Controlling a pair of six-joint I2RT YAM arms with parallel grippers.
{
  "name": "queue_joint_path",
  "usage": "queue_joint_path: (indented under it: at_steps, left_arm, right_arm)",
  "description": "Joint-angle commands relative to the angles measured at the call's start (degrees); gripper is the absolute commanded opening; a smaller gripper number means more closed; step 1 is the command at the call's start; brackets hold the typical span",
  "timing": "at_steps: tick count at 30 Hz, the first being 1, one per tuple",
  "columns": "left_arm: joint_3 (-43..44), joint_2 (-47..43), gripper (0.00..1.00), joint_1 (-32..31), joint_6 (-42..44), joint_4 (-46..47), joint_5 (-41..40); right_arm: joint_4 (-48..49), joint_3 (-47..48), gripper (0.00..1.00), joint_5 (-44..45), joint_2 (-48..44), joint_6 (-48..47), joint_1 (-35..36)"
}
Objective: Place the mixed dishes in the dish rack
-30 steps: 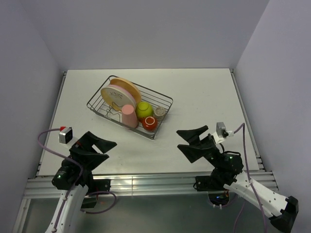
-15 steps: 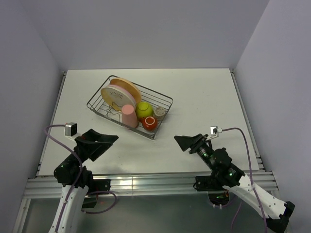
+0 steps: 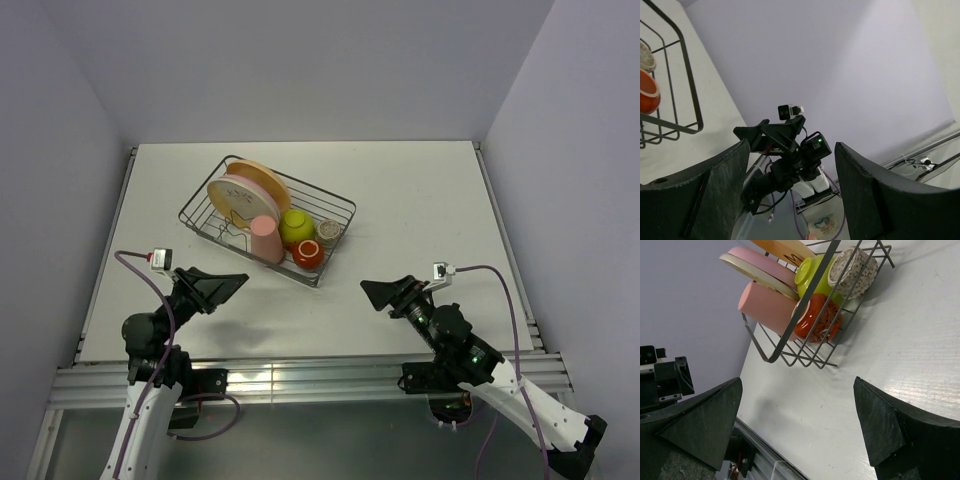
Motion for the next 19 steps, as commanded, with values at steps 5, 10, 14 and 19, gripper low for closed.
queue_joint_path:
  at_steps: [5, 10, 14, 19]
  left_arm:
    - [-12.00, -0.89, 0.75, -0.24, 4.19, -3.83, -0.72]
    - [-12.00, -0.98, 0.76, -0.24, 4.54, -4.62, -0.72]
    - [-12.00, -1.15, 0.76, -0.24, 4.81, -5.14, -0.72]
    - [-11.99, -1.42, 0.76, -0.33, 5.07, -5.67, -0.45]
  right_arm:
    - [-0.33, -13.29, 1.00, 1.92, -16.44, 0.89, -0.13]
    - [-0.41, -13.38, 1.00, 2.01, -16.27, 1.24, -0.13]
    - [-0.59, -13.29, 1.00, 1.66, -16.00, 1.50, -0.13]
    - [-0.42, -13.29, 1.00, 1.05, -16.36, 1.07, -0.13]
